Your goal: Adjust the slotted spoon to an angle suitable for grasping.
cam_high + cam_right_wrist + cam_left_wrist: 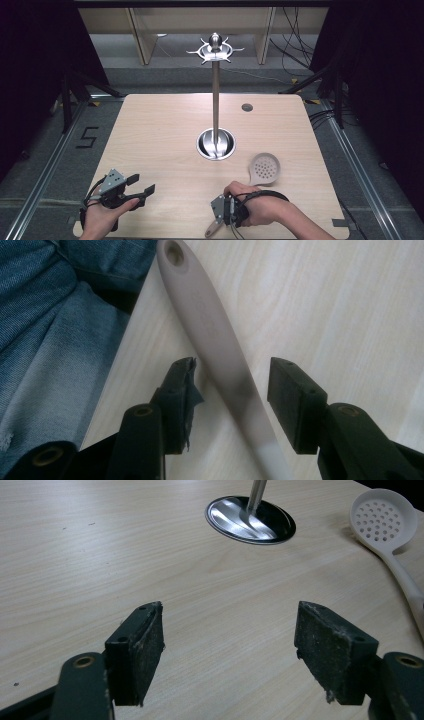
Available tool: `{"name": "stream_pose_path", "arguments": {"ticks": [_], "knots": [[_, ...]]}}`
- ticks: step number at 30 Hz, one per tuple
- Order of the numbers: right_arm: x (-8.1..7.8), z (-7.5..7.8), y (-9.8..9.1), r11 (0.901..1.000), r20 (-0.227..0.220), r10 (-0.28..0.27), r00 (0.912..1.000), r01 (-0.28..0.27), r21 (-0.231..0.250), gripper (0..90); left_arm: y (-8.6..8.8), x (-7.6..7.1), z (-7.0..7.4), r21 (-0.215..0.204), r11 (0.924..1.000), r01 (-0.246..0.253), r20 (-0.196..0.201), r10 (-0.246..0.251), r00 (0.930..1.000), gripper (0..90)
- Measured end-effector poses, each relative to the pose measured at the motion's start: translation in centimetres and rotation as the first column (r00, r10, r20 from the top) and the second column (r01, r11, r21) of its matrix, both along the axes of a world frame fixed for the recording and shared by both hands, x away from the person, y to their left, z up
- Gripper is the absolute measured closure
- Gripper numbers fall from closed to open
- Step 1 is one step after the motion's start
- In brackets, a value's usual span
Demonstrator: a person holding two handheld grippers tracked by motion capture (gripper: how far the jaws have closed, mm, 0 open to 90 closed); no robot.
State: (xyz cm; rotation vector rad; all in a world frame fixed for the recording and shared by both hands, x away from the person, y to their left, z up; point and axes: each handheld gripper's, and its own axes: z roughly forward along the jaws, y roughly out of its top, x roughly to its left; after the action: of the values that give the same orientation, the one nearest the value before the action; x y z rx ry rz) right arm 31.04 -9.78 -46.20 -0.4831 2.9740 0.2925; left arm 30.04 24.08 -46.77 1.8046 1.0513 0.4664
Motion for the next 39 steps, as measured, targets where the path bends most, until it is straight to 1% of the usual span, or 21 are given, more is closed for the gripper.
{"name": "stream_pose_path", "arguments": {"ticks": [3,5,6,8,11,16,17,18,19,21,22,23,24,25,30,31,32,35,36,38,39], "knots": [[0.0,-0.3,0.5,0.9992,0.006,0.038,0.9993,-0.038,-0.016,54.0,0.0,0.0,0.0,0.003,1.0000,0.001,-0.001,-0.001,1.0000,27.5],[-0.1,-0.3,0.5,0.9994,-0.006,0.018,0.9998,-0.019,-0.029,54.0,-0.1,-0.1,0.0,-0.007,0.9999,-0.012,-0.011,0.012,0.9999,27.5],[0.1,-0.5,0.8,0.9975,0.011,0.066,0.9977,-0.066,-0.025,53.9,-0.1,-0.1,0.0,-0.006,0.9999,-0.012,-0.012,0.012,0.9999,27.5],[0.2,-0.7,0.9,0.9971,0.009,0.073,0.9973,-0.073,-0.021,54.0,0.0,0.0,0.0,0.004,1.0000,0.000,-0.002,0.000,1.0000,27.5],[0.1,-1.0,0.8,0.9990,-0.023,0.041,0.9989,-0.042,-0.015,54.0,-0.1,0.0,0.0,-0.005,1.0000,-0.004,-0.005,0.004,1.0000,27.5],[0.2,-1.2,1.1,0.9977,-0.023,0.066,0.9976,-0.066,-0.012,54.1,0.0,0.0,0.0,0.005,1.0000,-0.001,-0.002,0.001,1.0000,27.5],[0.2,-1.2,1.2,0.9980,-0.031,0.060,0.9977,-0.061,-0.015,54.1,0.2,0.3,0.1,0.041,0.9990,0.019,0.025,-0.020,0.9995,27.5],[0.2,-1.2,1.2,0.9980,-0.031,0.060,0.9977,-0.061,-0.015,54.1,0.2,0.3,0.1,0.041,0.9990,0.019,0.025,-0.020,0.9995,27.5],[0.2,-1.1,1.4,0.9968,-0.024,0.074,0.9970,-0.075,-0.029,54.1,0.0,0.2,0.0,0.008,1.0000,0.005,0.008,-0.005,1.0000,27.5],[0.2,-1.3,1.4,0.9971,-0.031,0.073,0.9969,-0.073,-0.020,54.2,0.0,0.2,0.0,0.009,0.9999,0.006,0.008,-0.006,0.9999,27.5],[0.2,-1.3,1.5,0.9959,-0.029,0.085,0.9960,-0.086,-0.028,54.2,0.2,0.5,0.1,0.042,0.9987,0.027,0.036,-0.029,0.9989,27.5],[0.0,-1.4,1.4,0.9975,-0.039,0.063,0.9972,-0.065,-0.029,54.2,0.2,0.5,0.1,0.042,0.9987,0.027,0.036,-0.029,0.9989,27.5],[0.1,-1.4,1.6,0.9951,-0.031,0.090,0.9955,-0.091,-0.039,54.3,0.1,0.5,0.1,0.039,0.9989,0.026,0.035,-0.028,0.9990,27.5],[0.0,-1.4,1.5,0.9964,-0.037,0.071,0.9968,-0.073,-0.043,54.4,0.0,0.4,0.1,0.023,0.9996,0.014,0.024,-0.015,0.9996,27.5],[-0.2,-1.4,1.8,0.9957,-0.042,0.074,0.9964,-0.076,-0.054,54.8,0.0,0.4,0.1,0.022,0.9997,0.011,0.019,-0.012,0.9997,27.5],[0.0,-1.4,2.0,0.9919,-0.034,0.111,0.9933,-0.112,-0.059,55.0,-0.1,0.3,0.1,0.009,0.9999,0.007,0.007,-0.007,1.0000,27.5],[0.0,-1.4,2.0,0.9929,-0.043,0.099,0.9942,-0.101,-0.062,55.2,0.0,0.5,0.2,0.032,0.9993,0.020,0.026,-0.021,0.9994,27.5],[0.0,-1.4,2.3,0.9894,-0.036,0.124,0.9916,-0.127,-0.071,55.4,0.0,0.4,0.1,0.015,0.9998,0.009,0.011,-0.010,0.9999,27.5],[-0.2,-1.5,2.2,0.9922,-0.049,0.099,0.9939,-0.102,-0.071,55.4,-0.1,0.3,0.1,0.010,0.9999,0.003,0.008,-0.003,1.0000,27.5],[-0.1,-1.4,2.4,0.9874,-0.037,0.138,0.9898,-0.140,-0.073,55.4,0.3,0.6,0.2,0.053,0.9980,0.036,0.042,-0.038,0.9984,27.5],[-0.1,-1.4,2.4,0.9874,-0.037,0.138,0.9898,-0.140,-0.073,55.4,0.3,0.6,0.2,0.053,0.9980,0.036,0.042,-0.038,0.9984,27.5]]}}
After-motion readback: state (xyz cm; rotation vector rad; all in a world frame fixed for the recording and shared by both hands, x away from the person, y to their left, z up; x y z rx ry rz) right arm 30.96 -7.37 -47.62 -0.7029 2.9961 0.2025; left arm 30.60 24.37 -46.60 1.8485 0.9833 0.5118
